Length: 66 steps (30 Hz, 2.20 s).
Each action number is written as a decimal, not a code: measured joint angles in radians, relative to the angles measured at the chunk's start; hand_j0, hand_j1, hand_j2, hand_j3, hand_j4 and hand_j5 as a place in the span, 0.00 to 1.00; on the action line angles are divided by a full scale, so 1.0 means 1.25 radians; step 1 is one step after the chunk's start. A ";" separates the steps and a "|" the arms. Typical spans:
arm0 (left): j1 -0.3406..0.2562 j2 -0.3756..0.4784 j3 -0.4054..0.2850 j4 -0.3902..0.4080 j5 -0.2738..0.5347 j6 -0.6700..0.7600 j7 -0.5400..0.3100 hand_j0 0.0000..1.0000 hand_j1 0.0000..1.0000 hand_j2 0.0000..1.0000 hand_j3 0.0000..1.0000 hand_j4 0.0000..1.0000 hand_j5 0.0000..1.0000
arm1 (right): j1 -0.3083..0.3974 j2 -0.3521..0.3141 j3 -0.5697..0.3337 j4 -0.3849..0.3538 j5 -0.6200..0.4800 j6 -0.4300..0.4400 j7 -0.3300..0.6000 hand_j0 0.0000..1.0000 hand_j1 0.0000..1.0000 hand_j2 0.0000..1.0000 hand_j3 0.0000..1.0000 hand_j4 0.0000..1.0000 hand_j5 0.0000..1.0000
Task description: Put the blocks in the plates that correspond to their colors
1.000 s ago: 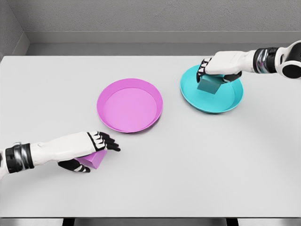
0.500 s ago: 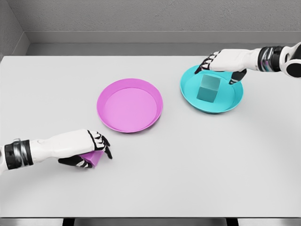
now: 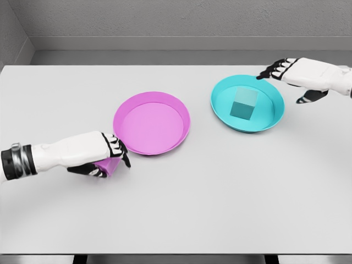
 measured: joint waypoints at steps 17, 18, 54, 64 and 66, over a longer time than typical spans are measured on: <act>-0.115 -0.061 -0.042 0.072 -0.004 0.000 -0.007 0.59 0.59 0.59 0.59 0.59 0.59 | 0.191 -0.043 -0.168 -0.069 -0.015 0.001 -0.077 1.00 1.00 1.00 1.00 1.00 1.00; -0.122 -0.067 -0.047 0.080 -0.004 0.000 -0.007 0.59 0.59 0.59 0.59 0.59 0.59 | 0.191 -0.043 -0.170 -0.069 -0.016 0.001 -0.077 1.00 1.00 1.00 1.00 1.00 1.00; -0.349 -0.260 -0.150 0.304 -0.042 0.000 -0.020 1.00 1.00 1.00 1.00 1.00 1.00 | 0.217 -0.041 -0.178 -0.058 -0.016 0.001 -0.072 1.00 1.00 1.00 1.00 1.00 1.00; -0.281 -0.071 -0.084 0.298 0.030 0.000 -0.019 1.00 1.00 1.00 1.00 1.00 1.00 | 0.282 -0.030 -0.277 -0.072 -0.015 0.001 -0.063 1.00 1.00 1.00 1.00 1.00 1.00; -0.247 -0.038 -0.053 0.299 0.033 0.000 -0.019 1.00 1.00 1.00 1.00 1.00 1.00 | 0.286 -0.029 -0.279 -0.077 -0.015 0.001 -0.063 1.00 1.00 1.00 1.00 1.00 1.00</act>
